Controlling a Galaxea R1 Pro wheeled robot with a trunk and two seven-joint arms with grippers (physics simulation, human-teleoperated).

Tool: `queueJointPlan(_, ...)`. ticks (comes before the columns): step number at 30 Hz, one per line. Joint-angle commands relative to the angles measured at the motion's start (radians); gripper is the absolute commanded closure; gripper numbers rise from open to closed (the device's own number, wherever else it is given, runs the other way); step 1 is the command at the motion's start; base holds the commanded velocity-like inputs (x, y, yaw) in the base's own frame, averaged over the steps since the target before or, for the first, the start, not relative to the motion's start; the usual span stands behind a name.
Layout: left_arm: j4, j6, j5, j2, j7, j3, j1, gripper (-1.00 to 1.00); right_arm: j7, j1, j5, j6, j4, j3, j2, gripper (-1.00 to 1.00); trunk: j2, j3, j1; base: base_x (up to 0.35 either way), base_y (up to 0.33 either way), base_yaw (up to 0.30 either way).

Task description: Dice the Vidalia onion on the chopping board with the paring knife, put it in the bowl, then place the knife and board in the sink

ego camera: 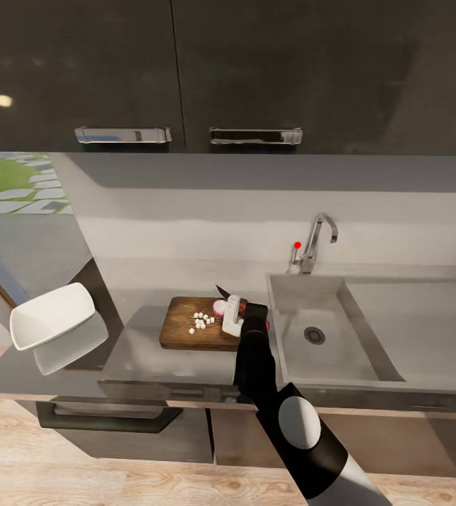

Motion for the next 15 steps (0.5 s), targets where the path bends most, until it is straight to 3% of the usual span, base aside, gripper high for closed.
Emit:
queueJointPlan(1,-0.002,-0.001,0.002,0.001,0.010,-0.008,0.000,-1.00,0.010,-0.001,0.011,0.003,0.000,0.001,0.000,1.00,-0.002,-0.002,0.001,0.000,0.000,0.000)
queueJointPlan(6,-0.002,-0.001,0.002,0.001,0.011,-0.008,0.000,-1.00,0.020,-0.001,0.011,0.003,0.013,0.001,0.000,1.00,-0.002,-0.002,0.001,0.018,0.000,0.000)
queueJointPlan(9,-0.002,-0.001,0.002,0.001,0.011,-0.008,0.000,-1.00,0.062,-0.001,0.011,0.003,0.019,0.001,0.000,1.00,-0.002,-0.002,0.001,0.006,0.003,0.000)
queueJointPlan(15,-0.002,-0.001,0.002,0.001,0.011,-0.008,0.000,-1.00,0.081,-0.001,0.011,0.004,0.022,0.001,0.000,1.00,-0.002,-0.002,0.001,0.001,0.114,0.000)
